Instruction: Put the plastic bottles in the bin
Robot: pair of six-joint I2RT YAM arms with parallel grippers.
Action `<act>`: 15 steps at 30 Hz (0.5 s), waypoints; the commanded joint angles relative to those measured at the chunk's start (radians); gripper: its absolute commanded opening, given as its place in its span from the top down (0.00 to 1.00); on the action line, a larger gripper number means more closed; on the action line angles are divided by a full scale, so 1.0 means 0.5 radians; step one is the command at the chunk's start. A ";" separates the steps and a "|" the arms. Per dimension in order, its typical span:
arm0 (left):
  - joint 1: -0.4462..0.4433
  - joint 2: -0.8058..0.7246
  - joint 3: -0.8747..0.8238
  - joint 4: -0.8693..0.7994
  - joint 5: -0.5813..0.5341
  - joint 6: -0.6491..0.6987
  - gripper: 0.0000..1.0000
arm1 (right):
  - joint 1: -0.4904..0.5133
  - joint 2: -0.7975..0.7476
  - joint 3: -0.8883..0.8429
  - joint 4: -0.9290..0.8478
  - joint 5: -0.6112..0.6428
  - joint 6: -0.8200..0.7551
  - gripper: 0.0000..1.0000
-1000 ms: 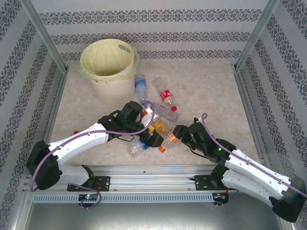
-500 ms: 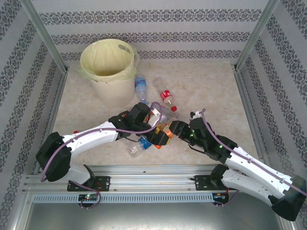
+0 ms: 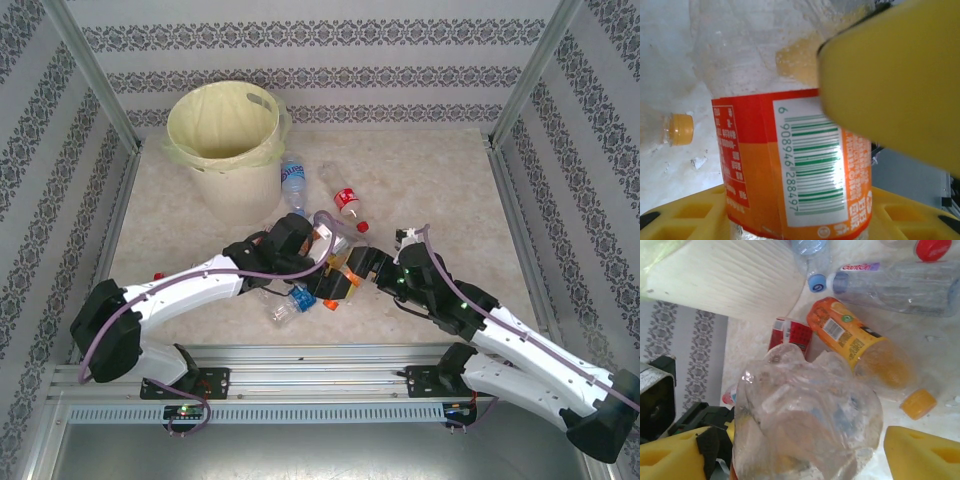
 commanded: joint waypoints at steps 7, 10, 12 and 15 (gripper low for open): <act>0.030 -0.187 0.139 -0.155 -0.167 -0.022 0.55 | -0.012 -0.281 0.105 -0.018 -0.156 -0.200 0.02; 0.081 -0.251 0.175 -0.223 -0.218 -0.030 0.56 | -0.012 -0.361 0.152 -0.084 -0.142 -0.277 0.02; 0.124 -0.287 0.239 -0.289 -0.255 -0.018 0.55 | -0.015 -0.382 0.213 -0.119 -0.163 -0.377 0.02; 0.198 -0.299 0.434 -0.499 -0.389 0.047 0.55 | -0.016 -0.361 0.331 -0.182 -0.222 -0.561 0.02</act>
